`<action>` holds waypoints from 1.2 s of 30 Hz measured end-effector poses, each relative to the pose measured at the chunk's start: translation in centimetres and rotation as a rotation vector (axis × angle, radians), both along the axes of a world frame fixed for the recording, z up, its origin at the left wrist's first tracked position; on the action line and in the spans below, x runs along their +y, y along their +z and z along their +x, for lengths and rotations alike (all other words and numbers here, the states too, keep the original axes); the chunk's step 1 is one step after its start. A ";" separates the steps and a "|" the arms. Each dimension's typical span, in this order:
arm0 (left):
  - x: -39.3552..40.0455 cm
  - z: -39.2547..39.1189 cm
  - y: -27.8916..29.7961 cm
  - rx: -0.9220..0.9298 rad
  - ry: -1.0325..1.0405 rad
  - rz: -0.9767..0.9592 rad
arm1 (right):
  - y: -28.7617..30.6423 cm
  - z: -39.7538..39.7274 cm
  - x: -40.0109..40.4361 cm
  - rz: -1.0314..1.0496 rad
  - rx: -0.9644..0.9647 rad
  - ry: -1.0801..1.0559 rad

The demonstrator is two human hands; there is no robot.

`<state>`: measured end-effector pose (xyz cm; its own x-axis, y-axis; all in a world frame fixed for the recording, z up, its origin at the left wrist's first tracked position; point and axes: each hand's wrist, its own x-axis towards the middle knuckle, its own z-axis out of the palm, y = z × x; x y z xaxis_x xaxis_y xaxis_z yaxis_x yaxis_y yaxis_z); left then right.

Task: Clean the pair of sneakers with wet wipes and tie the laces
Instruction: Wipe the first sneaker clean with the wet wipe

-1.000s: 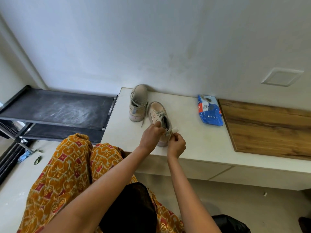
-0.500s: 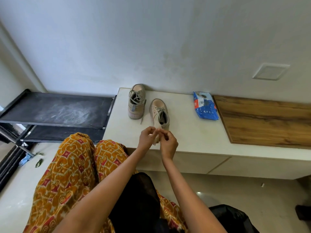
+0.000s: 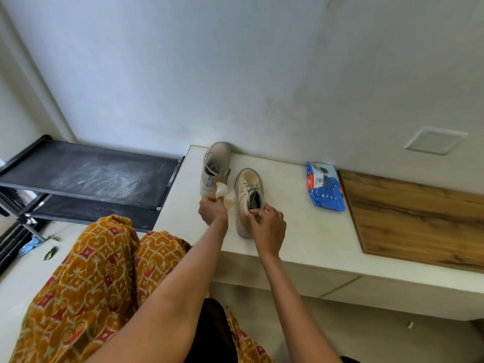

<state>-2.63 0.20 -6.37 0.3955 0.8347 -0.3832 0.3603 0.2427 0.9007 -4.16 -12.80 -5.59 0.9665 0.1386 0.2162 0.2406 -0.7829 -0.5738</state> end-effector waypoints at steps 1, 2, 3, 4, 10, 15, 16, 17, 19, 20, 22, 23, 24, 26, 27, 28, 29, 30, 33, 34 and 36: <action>-0.6 0.5 -0.4 0.011 0.001 0.000 | -0.3 -0.2 0.0 0.002 -0.038 -0.007; -1.2 1.1 -0.7 0.021 0.002 0.004 | -0.5 -0.3 0.0 0.002 -0.069 -0.012; -1.7 1.6 -0.9 0.025 -0.004 0.015 | -0.6 -0.4 0.0 0.006 -0.091 -0.014; -1.9 2.1 -1.0 0.025 -0.024 0.054 | -0.7 -0.4 0.0 0.016 -0.105 -0.012; -0.2 4.8 -1.6 0.047 -0.347 0.357 | -1.2 -0.1 -0.3 0.061 -0.159 0.025; -0.1 2.1 -2.9 -0.010 -0.491 0.319 | -1.7 -0.2 0.2 0.100 -0.144 0.024; -0.4 1.4 -3.0 -0.017 -0.498 0.329 | -1.8 -0.1 0.2 0.096 -0.141 0.029; -0.8 0.7 -2.8 -0.026 -0.497 0.347 | -1.8 -0.1 0.1 0.091 -0.136 0.034; -1.7 -0.8 -2.1 -0.055 -0.483 0.388 | -1.9 0.0 0.1 0.095 -0.123 0.028; -1.9 -1.6 -1.9 -0.064 -0.489 0.403 | -1.9 -0.1 0.1 0.103 -0.121 0.021; -2.1 -3.0 -2.1 -0.087 -0.534 0.413 | -1.9 -0.2 0.2 0.118 -0.120 0.013; -2.0 -3.6 -2.2 -0.091 -0.556 0.396 | -2.0 -0.2 0.2 0.123 -0.118 0.010; -1.8 -3.9 -2.3 -0.093 -0.564 0.361 | -2.0 -0.2 0.2 0.129 -0.115 0.007; -1.4 -3.9 -2.2 -0.081 -0.535 0.254 | -2.0 -0.2 0.2 0.132 -0.110 0.011; -1.2 -3.6 -2.3 -0.071 -0.493 0.160 | -1.9 -0.2 0.1 0.131 -0.111 0.015; -1.1 -3.2 -2.2 -0.055 -0.441 0.032 | -1.8 -0.2 0.0 0.130 -0.111 0.020; -0.9 -2.6 -2.4 -0.037 -0.397 -0.107 | -1.7 -0.1 0.0 0.129 -0.110 0.021; -0.8 -2.2 -2.6 -0.023 -0.381 -0.218 | -1.7 -0.1 -0.1 0.129 -0.106 0.021; -0.4 -1.6 -2.6 -0.005 -0.443 -0.269 | -1.6 -0.1 -0.1 0.129 -0.100 0.018; -0.2 -1.4 -2.4 0.017 -0.483 -0.187 | -1.7 -0.2 -0.1 0.132 -0.102 0.018; 0.4 -1.1 -1.9 0.066 -0.538 0.062 | -1.8 -0.2 -0.1 0.142 -0.107 0.019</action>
